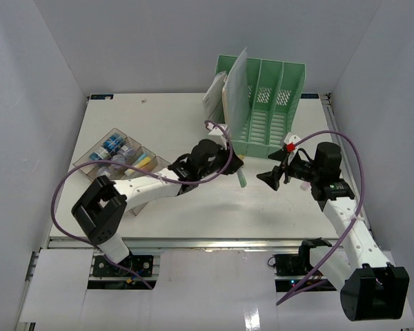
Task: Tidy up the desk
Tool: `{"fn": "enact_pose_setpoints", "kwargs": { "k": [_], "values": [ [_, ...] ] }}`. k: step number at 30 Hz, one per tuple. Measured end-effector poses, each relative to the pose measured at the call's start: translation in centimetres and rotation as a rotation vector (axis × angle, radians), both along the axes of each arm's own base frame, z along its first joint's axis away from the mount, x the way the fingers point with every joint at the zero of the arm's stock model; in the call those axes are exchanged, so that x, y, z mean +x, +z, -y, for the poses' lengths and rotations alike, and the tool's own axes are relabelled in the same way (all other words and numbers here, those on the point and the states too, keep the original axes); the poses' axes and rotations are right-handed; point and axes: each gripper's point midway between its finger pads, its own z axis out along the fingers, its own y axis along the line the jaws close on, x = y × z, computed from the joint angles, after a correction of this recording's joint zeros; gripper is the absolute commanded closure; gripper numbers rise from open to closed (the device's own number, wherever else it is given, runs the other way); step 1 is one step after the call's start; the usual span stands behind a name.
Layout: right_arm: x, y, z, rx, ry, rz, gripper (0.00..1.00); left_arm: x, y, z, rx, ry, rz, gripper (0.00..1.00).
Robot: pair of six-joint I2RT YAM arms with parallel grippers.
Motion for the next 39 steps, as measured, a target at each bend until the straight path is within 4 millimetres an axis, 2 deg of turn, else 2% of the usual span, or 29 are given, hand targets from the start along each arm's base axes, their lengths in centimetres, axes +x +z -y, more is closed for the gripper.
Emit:
{"fn": "enact_pose_setpoints", "kwargs": {
  "k": [3, 6, 12, 15, 18, 21, 26, 27, 29, 30, 35, 39],
  "values": [
    [0.0, 0.4, 0.5, -0.002, -0.01, 0.023, 0.1, 2.1, 0.3, -6.9, 0.14, 0.112, -0.004, 1.0],
    [0.0, 0.4, 0.8, -0.005, -0.018, 0.024, 0.1, 2.9, 1.7, -13.4, 0.283, 0.231, 0.024, 1.0],
    [0.0, -0.1, 0.9, -0.008, -0.024, 0.001, 0.1, 2.8, 5.6, -22.8, 0.529, 0.42, 0.103, 1.0],
    [0.0, -0.3, 1.0, -0.01, -0.027, -0.009, 0.1, 3.6, 5.3, -28.4, 0.664, 0.552, 0.073, 1.0],
    [0.1, -0.5, 1.2, -0.01, -0.036, -0.018, 0.1, 4.1, 3.1, -32.6, 0.807, 0.63, -0.008, 1.0],
    [0.2, -0.5, 1.4, -0.011, -0.045, -0.02, 0.1, 4.4, 0.8, -34.1, 0.92, 0.622, -0.067, 1.0],
    [0.4, -0.8, 1.7, -0.011, -0.054, -0.032, 0.1, 5.3, -1.7, -34.8, 1.018, 0.582, -0.112, 1.0],
    [0.5, -0.8, 1.7, -0.011, -0.055, -0.035, 0.1, 5.5, -2.2, -34.9, 1.03, 0.574, -0.12, 0.95],
    [0.5, -0.9, 1.7, -0.011, -0.056, -0.038, 0.1, 5.7, -2.8, -35.0, 1.045, 0.563, -0.128, 0.72],
    [0.5, -1.0, 1.8, -0.011, -0.058, -0.041, 0.1, 5.8, -3.0, -35.0, 1.049, 0.56, -0.131, 0.68],
    [1.0, -1.3, 2.7, -0.012, -0.09, -0.055, 0.1, 6.0, -4.7, -34.8, 1.063, 0.534, -0.157, 0.38],
    [1.5, -1.7, 3.4, -0.013, -0.117, -0.066, 0.1, 6.0, -5.9, -34.2, 1.041, 0.498, -0.183, 0.23]
  ]
}}
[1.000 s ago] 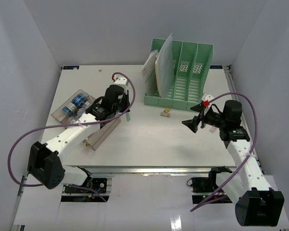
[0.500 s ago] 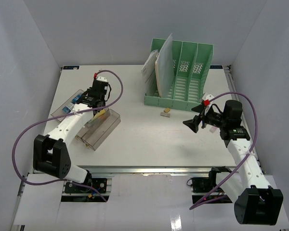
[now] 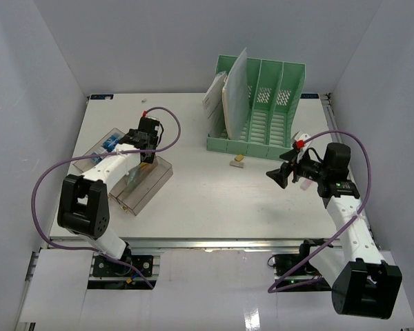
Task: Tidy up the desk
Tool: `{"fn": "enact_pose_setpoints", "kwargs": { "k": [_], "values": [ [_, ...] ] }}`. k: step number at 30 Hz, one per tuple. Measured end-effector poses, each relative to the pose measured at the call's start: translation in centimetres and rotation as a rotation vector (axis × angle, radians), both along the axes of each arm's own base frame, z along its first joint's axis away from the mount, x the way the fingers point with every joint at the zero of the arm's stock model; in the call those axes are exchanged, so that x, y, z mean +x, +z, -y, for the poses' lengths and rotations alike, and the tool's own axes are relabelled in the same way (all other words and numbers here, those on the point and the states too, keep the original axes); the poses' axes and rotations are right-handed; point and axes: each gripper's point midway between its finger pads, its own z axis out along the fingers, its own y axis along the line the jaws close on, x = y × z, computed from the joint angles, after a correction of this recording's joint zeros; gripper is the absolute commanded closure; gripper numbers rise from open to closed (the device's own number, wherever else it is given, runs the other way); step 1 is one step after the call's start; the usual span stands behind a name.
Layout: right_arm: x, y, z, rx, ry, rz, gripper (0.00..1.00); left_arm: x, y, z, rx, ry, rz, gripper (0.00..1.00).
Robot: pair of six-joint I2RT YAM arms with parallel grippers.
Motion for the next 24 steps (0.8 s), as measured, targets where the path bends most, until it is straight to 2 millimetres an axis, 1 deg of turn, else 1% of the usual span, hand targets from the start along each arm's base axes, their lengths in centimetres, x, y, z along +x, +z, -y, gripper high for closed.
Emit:
{"fn": "enact_pose_setpoints", "kwargs": {
  "k": [1, 4, 6, 7, 10, 13, 16, 18, 19, 22, 23, 24],
  "values": [
    [0.1, -0.1, 0.3, -0.001, -0.01, -0.005, 0.1, 0.0, -0.1, 0.2, -0.012, -0.003, -0.001, 0.21],
    [0.9, -0.7, 1.7, -0.012, -0.074, -0.024, 0.1, 0.1, -0.2, 0.7, -0.045, -0.012, 0.002, 0.07],
    [1.5, -1.2, 3.0, -0.031, -0.143, -0.041, 0.1, 0.1, 0.0, 1.3, -0.083, -0.019, 0.011, 0.02],
    [1.8, -1.5, 3.7, -0.041, -0.178, -0.052, 0.1, 0.0, 0.3, 1.7, -0.108, -0.026, 0.019, 0.02],
    [2.9, -2.8, 6.2, -0.085, -0.335, -0.106, 0.1, -0.3, 2.5, 3.1, -0.215, -0.059, 0.082, 0.02],
    [3.7, -4.5, 8.7, -0.118, -0.503, -0.185, 0.09, -1.1, 6.0, 4.9, -0.359, -0.12, 0.202, 0.02],
    [4.1, -6.8, 11.3, -0.143, -0.676, -0.306, 0.05, -3.5, 9.0, 7.0, -0.531, -0.213, 0.327, 0.02],
    [4.1, -8.3, 12.9, -0.155, -0.779, -0.386, 0.01, -5.3, 10.3, 8.2, -0.644, -0.27, 0.404, 0.02],
    [4.1, -9.0, 13.7, -0.162, -0.828, -0.42, 0.02, -6.2, 10.4, 8.7, -0.689, -0.294, 0.424, 0.02],
    [4.0, -10.7, 15.6, -0.188, -0.944, -0.505, 0.07, -8.2, 10.2, 10.0, -0.792, -0.353, 0.45, 0.02],
    [3.9, -11.2, 16.1, -0.197, -0.97, -0.53, 0.1, -8.6, 10.0, 10.5, -0.823, -0.373, 0.446, 0.02],
    [4.2, -11.5, 16.5, -0.203, -0.994, -0.55, 0.11, -9.0, 9.6, 11.0, -0.849, -0.391, 0.438, 0.02]
  ]
}}
